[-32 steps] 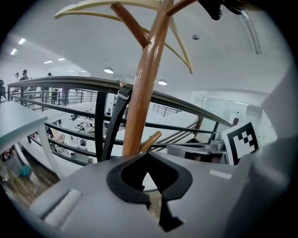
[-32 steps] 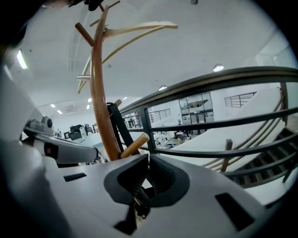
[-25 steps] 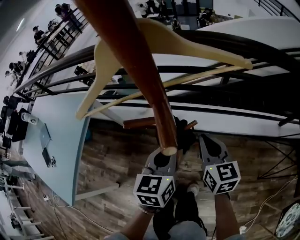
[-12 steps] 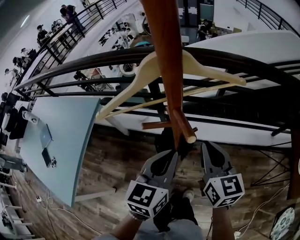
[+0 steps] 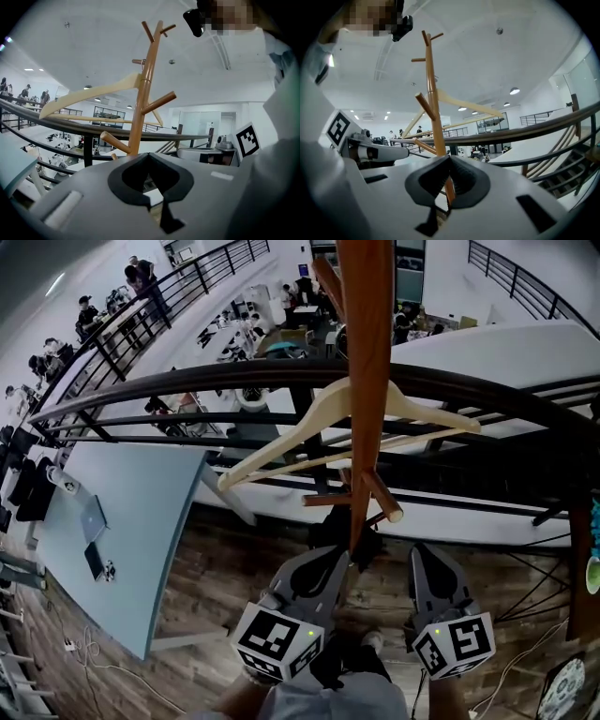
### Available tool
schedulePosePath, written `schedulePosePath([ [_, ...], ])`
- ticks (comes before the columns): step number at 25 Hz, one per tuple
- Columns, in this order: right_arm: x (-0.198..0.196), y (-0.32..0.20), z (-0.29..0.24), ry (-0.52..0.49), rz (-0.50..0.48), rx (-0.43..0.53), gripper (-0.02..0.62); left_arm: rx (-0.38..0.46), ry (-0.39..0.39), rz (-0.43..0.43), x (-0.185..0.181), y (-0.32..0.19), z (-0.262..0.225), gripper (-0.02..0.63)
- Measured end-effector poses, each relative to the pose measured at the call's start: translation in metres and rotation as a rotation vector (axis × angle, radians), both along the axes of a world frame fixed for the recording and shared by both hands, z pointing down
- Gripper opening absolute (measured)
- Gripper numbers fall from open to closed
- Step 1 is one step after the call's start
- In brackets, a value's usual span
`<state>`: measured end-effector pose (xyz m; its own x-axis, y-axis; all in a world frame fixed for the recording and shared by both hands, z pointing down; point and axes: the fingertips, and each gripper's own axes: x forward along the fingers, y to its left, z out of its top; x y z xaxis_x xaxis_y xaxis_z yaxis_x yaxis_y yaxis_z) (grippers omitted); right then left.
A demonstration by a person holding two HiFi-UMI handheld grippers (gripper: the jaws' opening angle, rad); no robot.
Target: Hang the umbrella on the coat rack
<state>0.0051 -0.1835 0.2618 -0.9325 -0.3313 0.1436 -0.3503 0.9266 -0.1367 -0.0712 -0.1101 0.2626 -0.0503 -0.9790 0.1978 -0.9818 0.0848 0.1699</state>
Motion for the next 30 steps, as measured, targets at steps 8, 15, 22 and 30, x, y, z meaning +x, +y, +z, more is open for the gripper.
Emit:
schedulePosePath([
  [8,0.007,0.014,-0.028,-0.013,0.005,0.06,0.002,0.05,0.018,0.03,-0.001,0.012,-0.027,0.005],
  [15,0.013,0.017,-0.049,-0.037,0.024,0.098,0.002,0.066,-0.004,0.043,-0.004,0.018,-0.04,0.005],
  [22,0.008,0.02,-0.064,-0.08,0.022,0.134,0.002,0.083,-0.027,0.05,-0.008,0.016,-0.052,0.005],
  [30,0.004,0.02,-0.069,-0.095,0.024,0.141,0.002,0.087,-0.032,0.045,-0.013,0.017,-0.051,0.005],
])
